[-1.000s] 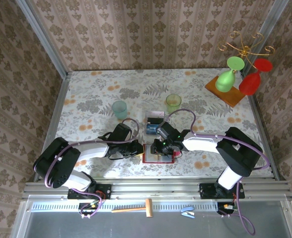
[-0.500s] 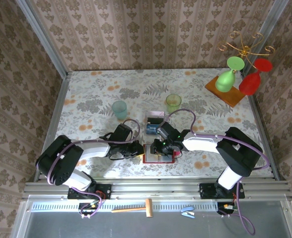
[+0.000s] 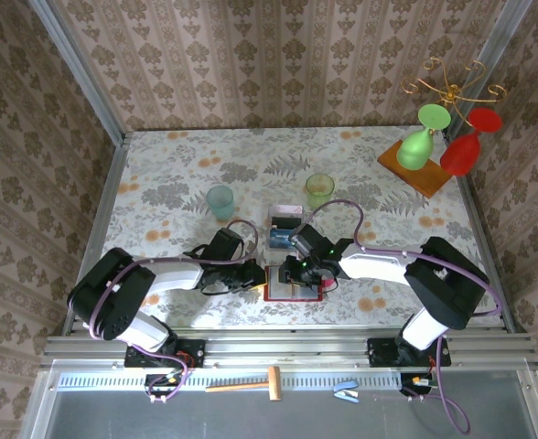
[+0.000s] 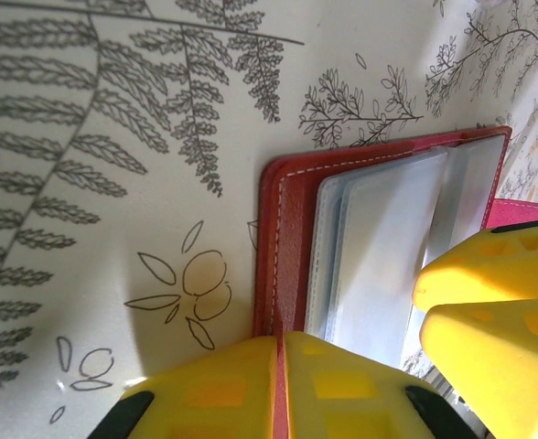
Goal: Take the credit cards out of the card holder
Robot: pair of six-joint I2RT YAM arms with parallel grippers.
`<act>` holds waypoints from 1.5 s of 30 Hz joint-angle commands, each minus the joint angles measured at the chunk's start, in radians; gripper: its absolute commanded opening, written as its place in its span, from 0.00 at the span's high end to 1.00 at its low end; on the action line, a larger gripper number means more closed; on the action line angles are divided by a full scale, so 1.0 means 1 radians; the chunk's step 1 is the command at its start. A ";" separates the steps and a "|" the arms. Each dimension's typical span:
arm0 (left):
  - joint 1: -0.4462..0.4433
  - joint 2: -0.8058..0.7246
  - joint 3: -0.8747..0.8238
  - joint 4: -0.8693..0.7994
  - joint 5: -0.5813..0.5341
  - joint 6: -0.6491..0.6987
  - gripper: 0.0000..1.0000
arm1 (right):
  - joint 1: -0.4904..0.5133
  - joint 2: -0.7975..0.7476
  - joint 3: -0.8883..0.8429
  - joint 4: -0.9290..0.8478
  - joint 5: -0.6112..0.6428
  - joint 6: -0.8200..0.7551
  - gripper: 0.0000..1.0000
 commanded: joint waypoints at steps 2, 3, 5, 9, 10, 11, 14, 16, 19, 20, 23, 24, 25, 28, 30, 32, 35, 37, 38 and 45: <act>0.006 0.032 -0.021 -0.035 -0.010 0.019 0.87 | -0.005 -0.030 -0.022 -0.036 0.037 0.006 0.71; 0.006 0.032 -0.020 -0.035 -0.011 0.019 0.87 | -0.007 -0.030 -0.023 -0.040 0.037 0.003 0.71; 0.006 0.033 -0.018 -0.038 -0.010 0.019 0.87 | -0.011 -0.030 -0.027 -0.042 0.036 0.001 0.71; 0.006 0.016 -0.008 -0.054 -0.011 0.018 0.87 | -0.014 -0.039 -0.034 -0.038 0.034 0.000 0.72; 0.006 0.006 -0.003 -0.066 -0.011 0.019 0.87 | -0.015 -0.040 -0.034 -0.040 0.033 0.001 0.73; 0.006 -0.006 0.003 -0.077 -0.016 0.021 0.87 | -0.015 -0.041 -0.034 -0.040 0.033 0.001 0.73; 0.007 -0.045 0.024 -0.118 -0.023 0.028 0.86 | -0.015 -0.051 -0.032 -0.039 0.031 0.003 0.73; 0.007 -0.068 0.039 -0.142 -0.023 0.031 0.86 | -0.015 -0.057 -0.031 -0.038 0.030 0.004 0.73; 0.003 -0.090 0.046 -0.151 -0.018 0.028 0.86 | -0.016 -0.067 -0.031 -0.032 0.025 0.009 0.74; 0.001 -0.092 0.046 -0.150 -0.015 0.026 0.86 | -0.015 -0.067 -0.031 -0.025 0.022 0.011 0.74; -0.009 -0.085 0.046 -0.139 -0.006 0.018 0.86 | -0.015 -0.060 -0.036 0.015 -0.004 0.022 0.74; -0.011 -0.079 0.045 -0.127 -0.002 0.014 0.86 | -0.016 -0.052 -0.036 0.027 -0.014 0.024 0.74; -0.017 -0.073 0.045 -0.118 0.002 0.013 0.86 | -0.015 -0.047 -0.034 0.034 -0.023 0.026 0.74; -0.032 -0.046 0.054 -0.108 0.007 0.014 0.86 | -0.013 -0.028 -0.032 0.043 -0.032 0.029 0.74; -0.034 -0.033 0.051 -0.097 0.007 0.012 0.86 | -0.015 -0.019 -0.031 0.049 -0.036 0.030 0.74; -0.034 -0.026 0.045 -0.097 0.002 0.011 0.87 | -0.015 -0.009 -0.025 0.049 -0.042 0.027 0.74; -0.034 -0.022 0.042 -0.121 -0.017 0.028 0.88 | -0.015 0.009 -0.019 0.058 -0.056 0.023 0.73; -0.031 -0.013 0.042 -0.137 -0.027 0.040 0.88 | -0.015 0.023 -0.015 0.060 -0.061 0.020 0.73; -0.029 -0.009 0.042 -0.140 -0.029 0.044 0.88 | -0.015 0.027 -0.014 0.061 -0.062 0.020 0.73; -0.022 0.019 0.036 -0.143 -0.030 0.061 0.89 | -0.016 0.026 -0.006 0.000 -0.022 0.003 0.73</act>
